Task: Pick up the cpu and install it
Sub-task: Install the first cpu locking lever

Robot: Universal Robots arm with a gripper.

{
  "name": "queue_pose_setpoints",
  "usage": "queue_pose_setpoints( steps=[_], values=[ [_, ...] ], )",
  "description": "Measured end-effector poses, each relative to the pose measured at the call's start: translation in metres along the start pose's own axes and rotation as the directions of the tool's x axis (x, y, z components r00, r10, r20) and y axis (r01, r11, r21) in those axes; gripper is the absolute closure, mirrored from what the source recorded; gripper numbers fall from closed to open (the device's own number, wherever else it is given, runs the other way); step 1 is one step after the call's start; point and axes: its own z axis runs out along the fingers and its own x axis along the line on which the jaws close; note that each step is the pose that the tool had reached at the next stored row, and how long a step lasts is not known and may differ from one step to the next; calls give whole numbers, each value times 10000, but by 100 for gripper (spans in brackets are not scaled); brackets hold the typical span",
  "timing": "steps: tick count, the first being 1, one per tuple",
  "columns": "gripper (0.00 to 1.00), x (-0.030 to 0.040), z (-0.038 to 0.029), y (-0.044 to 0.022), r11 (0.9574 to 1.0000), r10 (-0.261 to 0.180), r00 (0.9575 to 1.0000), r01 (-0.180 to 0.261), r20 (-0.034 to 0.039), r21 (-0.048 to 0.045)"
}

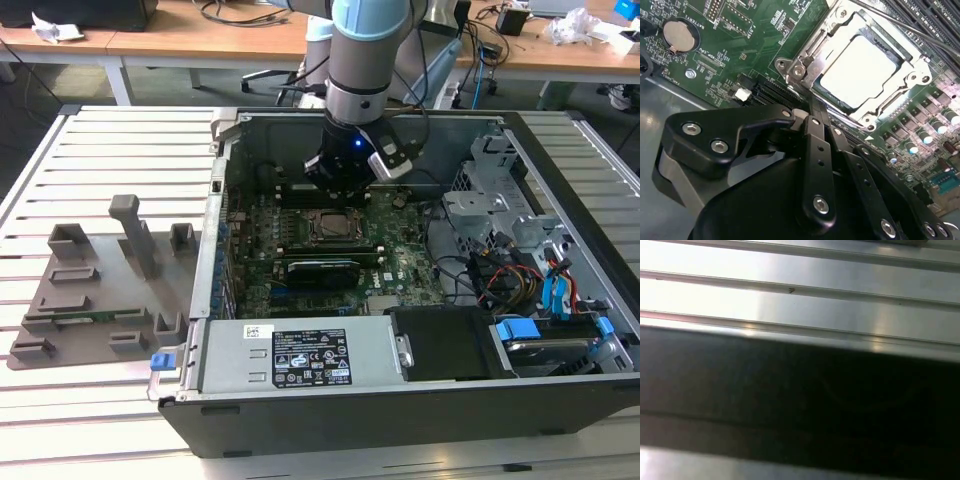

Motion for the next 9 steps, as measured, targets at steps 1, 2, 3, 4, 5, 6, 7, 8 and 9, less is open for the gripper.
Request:
queue_pose_setpoints(
  steps=[1,2,3,4,5,6,7,8,9],
  values=[
    [89,-7,8,-3,10000,0,10000,0,-4,6],
    [89,-15,19,-5,10000,0,10000,0,-3,10],
    [89,-22,34,-3,10000,-1,10000,1,6,-10],
    [89,-25,39,-5,10000,0,10000,0,0,-3],
    [89,-26,42,-6,10000,0,10000,0,-1,0],
    [89,-26,43,-7,10000,1,10000,-1,1,-2],
    [89,-26,43,-8,10000,0,10000,0,1,-20],
    [89,-26,43,-7,10000,0,10000,0,7,-48],
    [89,-27,43,-6,10000,0,10000,0,13,-54]
  ],
)
